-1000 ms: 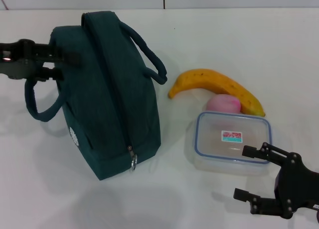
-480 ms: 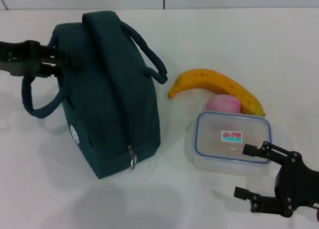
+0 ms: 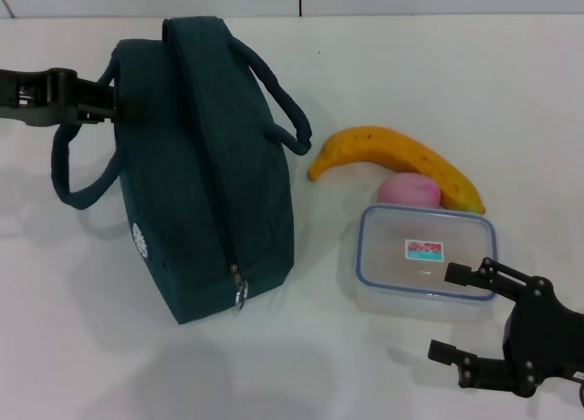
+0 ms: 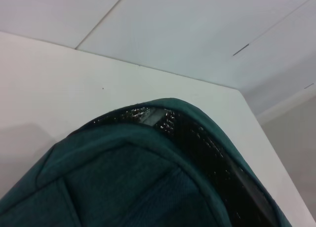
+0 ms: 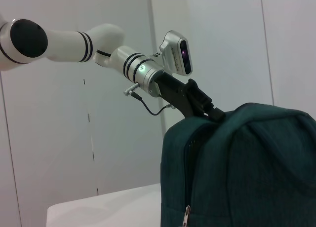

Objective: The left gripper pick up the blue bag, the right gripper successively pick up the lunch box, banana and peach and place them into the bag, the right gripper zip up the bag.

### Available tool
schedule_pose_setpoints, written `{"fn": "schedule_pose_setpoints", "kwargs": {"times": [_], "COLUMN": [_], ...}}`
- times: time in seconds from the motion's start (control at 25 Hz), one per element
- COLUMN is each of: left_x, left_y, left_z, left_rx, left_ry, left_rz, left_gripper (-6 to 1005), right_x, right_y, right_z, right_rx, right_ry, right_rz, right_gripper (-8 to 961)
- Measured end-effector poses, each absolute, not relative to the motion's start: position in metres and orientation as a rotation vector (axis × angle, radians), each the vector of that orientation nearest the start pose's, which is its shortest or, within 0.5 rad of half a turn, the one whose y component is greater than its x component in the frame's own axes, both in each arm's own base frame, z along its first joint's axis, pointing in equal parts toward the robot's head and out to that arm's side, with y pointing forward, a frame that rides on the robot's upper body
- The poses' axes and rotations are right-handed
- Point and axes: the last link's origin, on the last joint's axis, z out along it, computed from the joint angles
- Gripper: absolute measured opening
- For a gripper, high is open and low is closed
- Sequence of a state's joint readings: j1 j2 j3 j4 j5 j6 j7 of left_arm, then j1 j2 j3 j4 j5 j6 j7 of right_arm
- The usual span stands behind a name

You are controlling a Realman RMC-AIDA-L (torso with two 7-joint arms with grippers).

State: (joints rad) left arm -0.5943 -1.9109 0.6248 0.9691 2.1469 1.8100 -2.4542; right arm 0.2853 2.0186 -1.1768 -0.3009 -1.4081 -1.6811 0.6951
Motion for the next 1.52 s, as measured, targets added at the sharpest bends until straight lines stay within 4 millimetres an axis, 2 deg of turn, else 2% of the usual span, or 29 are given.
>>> {"fn": "schedule_pose_setpoints", "kwargs": {"times": [0.12, 0.24, 0.44, 0.64, 0.76, 1.04, 1.2, 1.32, 1.52], "left_x": [-0.244, -0.244, -0.244, -0.243, -0.24, -0.238, -0.238, -0.237, -0.238], "left_y": [0.352, 0.353, 0.352, 0.352, 0.351, 0.349, 0.35, 0.35, 0.35], "left_z": [0.115, 0.115, 0.115, 0.117, 0.119, 0.119, 0.119, 0.119, 0.119], "left_rx": [-2.452, -2.445, -2.439, -2.432, -2.439, -2.446, -2.449, -2.449, -2.448], "left_ry": [-1.657, -1.668, -1.681, -1.692, -1.701, -1.735, -1.73, -1.729, -1.729], "left_rz": [-0.532, -0.534, -0.532, -0.561, -0.615, -0.681, -0.682, -0.682, -0.684], "left_gripper": [424, 189, 40, 39, 38, 37, 36, 36, 36], "right_x": [0.299, 0.298, 0.297, 0.295, 0.293, 0.299, 0.301, 0.307, 0.32], "right_y": [0.221, 0.221, 0.222, 0.223, 0.227, 0.248, 0.261, 0.27, 0.265], "right_z": [-0.037, -0.037, -0.035, -0.03, -0.021, 0.0, 0.025, 0.043, 0.055], "right_rx": [-2.651, -2.647, -2.626, -2.565, -2.491, -2.363, -2.355, -2.293, -2.198], "right_ry": [0.255, 0.256, 0.26, 0.303, 0.397, 0.866, 1.057, 1.272, 1.571], "right_rz": [1.023, 1.027, 1.048, 1.118, 1.194, 1.328, 1.383, 1.423, 1.428], "right_gripper": [869, 869, 869, 869, 870, 870, 870, 870, 869]}}
